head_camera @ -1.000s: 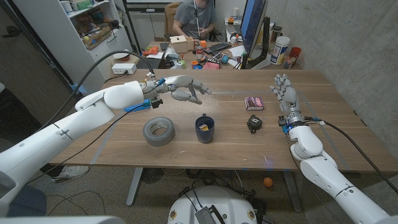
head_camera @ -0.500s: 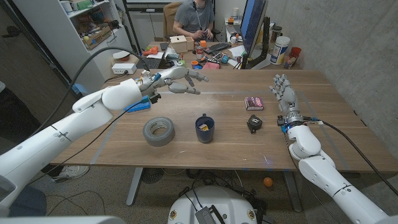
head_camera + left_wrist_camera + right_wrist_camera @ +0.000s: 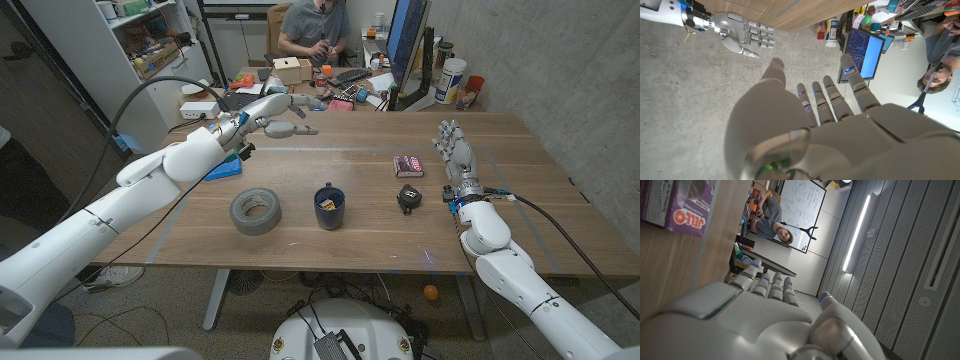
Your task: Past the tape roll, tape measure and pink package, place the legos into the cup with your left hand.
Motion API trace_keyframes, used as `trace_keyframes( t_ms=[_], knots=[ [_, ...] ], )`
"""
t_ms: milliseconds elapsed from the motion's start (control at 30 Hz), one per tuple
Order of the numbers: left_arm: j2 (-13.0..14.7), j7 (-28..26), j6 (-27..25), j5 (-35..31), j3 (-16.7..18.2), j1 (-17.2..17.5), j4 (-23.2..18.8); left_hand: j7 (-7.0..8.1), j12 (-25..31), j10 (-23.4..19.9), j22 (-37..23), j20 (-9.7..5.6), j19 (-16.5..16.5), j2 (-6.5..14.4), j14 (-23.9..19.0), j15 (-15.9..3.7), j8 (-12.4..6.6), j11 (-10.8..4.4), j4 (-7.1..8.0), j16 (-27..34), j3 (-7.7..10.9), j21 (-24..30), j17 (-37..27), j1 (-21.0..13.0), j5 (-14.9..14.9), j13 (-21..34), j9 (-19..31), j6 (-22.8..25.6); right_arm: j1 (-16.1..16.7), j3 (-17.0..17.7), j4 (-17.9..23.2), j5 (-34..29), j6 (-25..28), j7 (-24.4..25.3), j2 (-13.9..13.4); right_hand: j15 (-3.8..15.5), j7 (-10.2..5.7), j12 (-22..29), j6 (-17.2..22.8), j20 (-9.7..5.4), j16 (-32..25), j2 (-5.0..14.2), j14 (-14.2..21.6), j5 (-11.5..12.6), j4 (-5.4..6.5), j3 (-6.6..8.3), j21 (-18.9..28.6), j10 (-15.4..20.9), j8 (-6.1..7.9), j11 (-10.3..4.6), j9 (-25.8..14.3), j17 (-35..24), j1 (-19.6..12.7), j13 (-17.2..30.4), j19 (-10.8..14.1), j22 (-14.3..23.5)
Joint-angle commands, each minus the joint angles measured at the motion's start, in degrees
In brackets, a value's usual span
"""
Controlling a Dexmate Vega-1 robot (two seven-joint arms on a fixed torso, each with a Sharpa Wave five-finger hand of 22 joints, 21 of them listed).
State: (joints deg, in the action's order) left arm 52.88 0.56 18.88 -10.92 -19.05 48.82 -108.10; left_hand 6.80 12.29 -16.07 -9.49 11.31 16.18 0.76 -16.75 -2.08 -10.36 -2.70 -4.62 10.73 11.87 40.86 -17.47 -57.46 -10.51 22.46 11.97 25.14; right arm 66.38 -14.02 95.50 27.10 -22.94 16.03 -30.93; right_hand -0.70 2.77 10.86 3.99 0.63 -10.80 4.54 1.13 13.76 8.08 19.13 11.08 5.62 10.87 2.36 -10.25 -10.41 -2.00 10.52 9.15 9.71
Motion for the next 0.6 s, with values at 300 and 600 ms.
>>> trace_keyframes(
  t_ms=[300, 600],
  knots=[
    [-4.25, -3.21, 7.16, 3.97, 0.78, -2.66, 7.54, 0.39, -1.72, 8.27, -0.23, 0.89, -2.24, 4.48, 4.66, 2.52, 0.51, 1.77, 4.57, 0.2, -2.14, -6.18, 3.97, 10.64, -0.08, -3.27, -1.17, -14.53, 4.67, 0.05, 4.0, -3.41, 1.39, 6.58, 1.34, 0.01, -0.06, 0.21, 0.47, 0.3, -0.13, 0.67, 0.63, 0.29, 0.05, -0.36, 0.2, 0.48, 0.04, 0.07, -0.21, -0.08, -0.36, 0.26, 0.14, 0.29],
    [-5.66, -2.33, 9.33, 5.87, 0.22, -3.68, 9.0, 1.42, -1.26, 9.55, -0.23, 0.95, -3.17, 3.27, 6.63, 2.35, 0.32, 1.83, 6.3, 0.09, -4.34, -8.57, 5.01, 15.42, -0.37, -4.91, -1.5, -17.55, 8.1, 0.67, 5.65, -4.95, 0.12, 8.9, 2.28, -0.04, -0.05, 0.22, 0.46, 0.32, -0.14, 0.7, 0.64, 0.32, 0.17, -0.47, 0.21, 0.5, 0.04, 0.17, -0.21, -0.11, -0.22, 0.26, 0.16, 0.29]
  ],
)
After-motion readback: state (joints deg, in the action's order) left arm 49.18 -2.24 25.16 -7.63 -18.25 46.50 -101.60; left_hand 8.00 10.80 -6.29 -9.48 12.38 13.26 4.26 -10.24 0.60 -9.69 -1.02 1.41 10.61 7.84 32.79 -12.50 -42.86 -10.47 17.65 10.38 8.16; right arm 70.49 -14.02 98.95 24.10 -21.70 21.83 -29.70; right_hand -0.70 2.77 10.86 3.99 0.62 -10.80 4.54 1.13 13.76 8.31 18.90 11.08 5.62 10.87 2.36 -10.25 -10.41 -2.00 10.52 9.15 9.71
